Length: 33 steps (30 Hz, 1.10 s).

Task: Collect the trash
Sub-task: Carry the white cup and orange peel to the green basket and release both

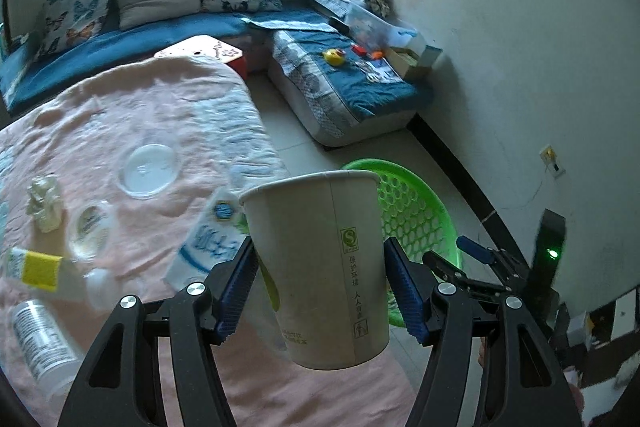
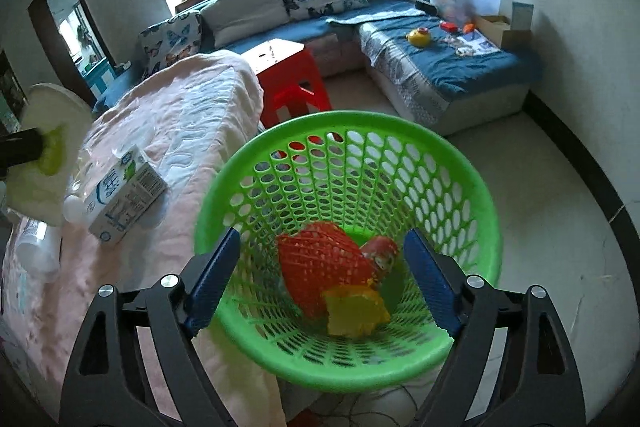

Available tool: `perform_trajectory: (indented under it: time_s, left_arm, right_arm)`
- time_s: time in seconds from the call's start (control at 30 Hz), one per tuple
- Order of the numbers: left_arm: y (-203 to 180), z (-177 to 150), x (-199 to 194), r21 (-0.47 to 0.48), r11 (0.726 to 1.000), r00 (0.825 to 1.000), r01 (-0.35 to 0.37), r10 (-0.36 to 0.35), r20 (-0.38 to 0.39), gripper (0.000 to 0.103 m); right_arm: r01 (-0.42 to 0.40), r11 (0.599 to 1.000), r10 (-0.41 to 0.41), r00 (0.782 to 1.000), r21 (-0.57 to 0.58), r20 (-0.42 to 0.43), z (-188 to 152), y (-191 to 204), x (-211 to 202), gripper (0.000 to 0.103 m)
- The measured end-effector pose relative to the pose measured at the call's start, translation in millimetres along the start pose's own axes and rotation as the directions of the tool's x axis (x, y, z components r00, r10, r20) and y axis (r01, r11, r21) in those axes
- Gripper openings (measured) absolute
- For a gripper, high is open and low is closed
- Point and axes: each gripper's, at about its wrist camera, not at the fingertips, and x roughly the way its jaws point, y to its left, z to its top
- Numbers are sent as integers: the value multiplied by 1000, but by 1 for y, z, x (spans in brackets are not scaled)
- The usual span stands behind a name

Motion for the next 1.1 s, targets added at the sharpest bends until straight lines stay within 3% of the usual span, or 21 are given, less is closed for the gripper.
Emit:
perform_trajectory:
  time_s: [0.2, 0.7, 0.97, 1.1]
  left_arm:
    - [-29, 3, 35, 47, 998, 998, 35, -33, -48, 62]
    - [-70, 8, 109, 104, 994, 990, 33, -19, -138, 64]
    - [-77, 5, 116, 104, 992, 989, 66, -51, -139, 75]
    - [-71, -1, 101, 90, 992, 988, 84, -72, -134, 75]
  right_arm:
    - [23, 1000, -23, 999, 5, 26, -13, -9, -25, 85]
    - [23, 998, -27, 998, 62, 60, -36, -23, -55, 87]
    - [18, 998, -22, 998, 62, 60, -40, -22, -58, 87]
    - [10, 998, -14, 998, 56, 67, -40, -17, -62, 87]
